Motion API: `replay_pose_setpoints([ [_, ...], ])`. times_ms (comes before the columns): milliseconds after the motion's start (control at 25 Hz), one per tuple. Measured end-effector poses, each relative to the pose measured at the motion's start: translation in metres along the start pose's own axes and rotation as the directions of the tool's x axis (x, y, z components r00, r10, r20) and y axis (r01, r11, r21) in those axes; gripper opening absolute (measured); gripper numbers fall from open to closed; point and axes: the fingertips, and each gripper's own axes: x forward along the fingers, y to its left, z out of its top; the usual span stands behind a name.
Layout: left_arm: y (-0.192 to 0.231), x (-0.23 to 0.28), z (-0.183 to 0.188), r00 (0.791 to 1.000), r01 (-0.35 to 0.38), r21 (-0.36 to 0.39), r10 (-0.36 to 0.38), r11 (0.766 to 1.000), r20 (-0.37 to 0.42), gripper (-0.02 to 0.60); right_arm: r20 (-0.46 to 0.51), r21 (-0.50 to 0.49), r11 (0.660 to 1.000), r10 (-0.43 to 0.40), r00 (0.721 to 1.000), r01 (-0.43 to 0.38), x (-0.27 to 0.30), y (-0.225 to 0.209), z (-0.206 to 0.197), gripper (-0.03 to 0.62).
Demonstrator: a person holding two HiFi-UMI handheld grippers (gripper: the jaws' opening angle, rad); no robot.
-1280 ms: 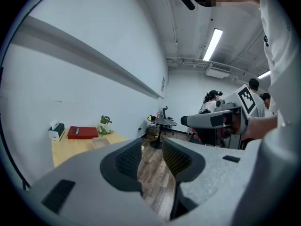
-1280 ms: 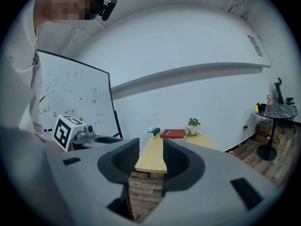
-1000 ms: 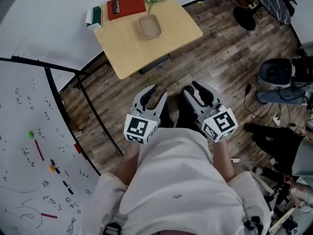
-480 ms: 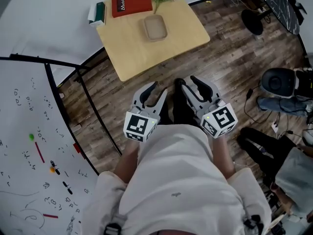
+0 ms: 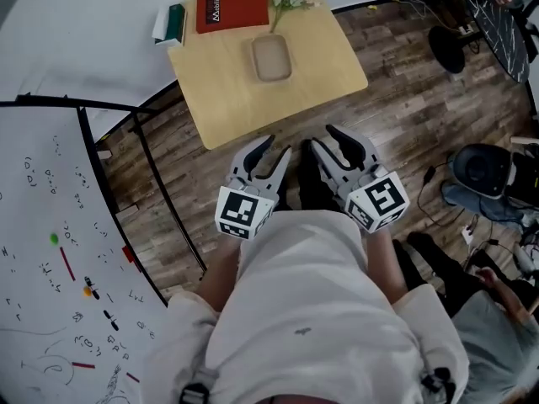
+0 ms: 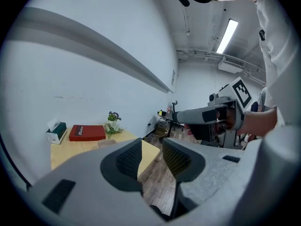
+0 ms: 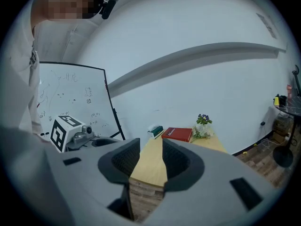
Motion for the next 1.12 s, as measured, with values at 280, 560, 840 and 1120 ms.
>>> replay_pose_setpoints([
  [280,0.014,0.033,0.002,0.995,-0.092,0.008,0.092,0.996,-0.040,0.129,-0.011,-0.007,0.998,0.070,0.997,-0.070,0.016,-0.035,0.012,0.137],
  [560,0.028,0.066,-0.011,0.979,-0.189,-0.044,0.185,0.981,-0.087,0.129,-0.042,-0.022,0.986,0.164,0.986,-0.165,0.032,-0.060,0.015,0.137],
  [840,0.031,0.088,-0.026,0.963,-0.243,-0.059,0.234,0.968,-0.132,0.128,-0.080,-0.042,0.971,0.231,0.970,-0.235,0.039,-0.083,0.011,0.133],
  [1120,0.034,0.107,-0.040,0.956,-0.255,-0.059,0.243,0.965,-0.165,0.128,-0.102,-0.029,0.969,0.240,0.965,-0.244,0.043,-0.096,0.004,0.129],
])
